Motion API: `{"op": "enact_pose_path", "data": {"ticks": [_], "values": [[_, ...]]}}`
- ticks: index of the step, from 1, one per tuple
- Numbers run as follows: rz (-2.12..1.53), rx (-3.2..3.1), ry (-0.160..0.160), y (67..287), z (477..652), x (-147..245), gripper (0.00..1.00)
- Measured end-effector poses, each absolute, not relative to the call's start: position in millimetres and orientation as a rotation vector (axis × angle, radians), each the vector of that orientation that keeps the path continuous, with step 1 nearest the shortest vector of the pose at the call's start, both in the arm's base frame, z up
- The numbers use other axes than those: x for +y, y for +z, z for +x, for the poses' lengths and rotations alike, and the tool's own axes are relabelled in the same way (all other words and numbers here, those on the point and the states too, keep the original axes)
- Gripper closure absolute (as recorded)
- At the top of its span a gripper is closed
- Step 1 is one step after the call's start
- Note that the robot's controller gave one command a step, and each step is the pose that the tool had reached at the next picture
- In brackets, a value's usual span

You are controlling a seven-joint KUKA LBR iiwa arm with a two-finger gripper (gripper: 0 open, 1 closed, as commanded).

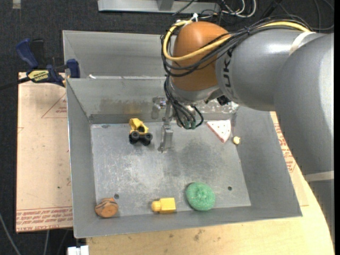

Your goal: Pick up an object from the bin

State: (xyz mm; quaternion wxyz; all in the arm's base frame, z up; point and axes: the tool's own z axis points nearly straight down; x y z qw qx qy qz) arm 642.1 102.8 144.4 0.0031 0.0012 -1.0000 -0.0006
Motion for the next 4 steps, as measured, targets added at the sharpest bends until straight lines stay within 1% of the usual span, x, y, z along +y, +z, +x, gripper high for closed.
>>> {"op": "enact_pose_path", "data": {"ticks": [1,2,3,4], "values": [[0.001,-3.143,-0.003,150,643.9,102,0.0],[-0.143,-3.144,-0.004,99,649.4,121,0.0],[-0.249,-3.131,-0.002,121,650.8,128,0.0],[-0.312,-3.13,-0.004,127,655.2,133,0.0]]}}
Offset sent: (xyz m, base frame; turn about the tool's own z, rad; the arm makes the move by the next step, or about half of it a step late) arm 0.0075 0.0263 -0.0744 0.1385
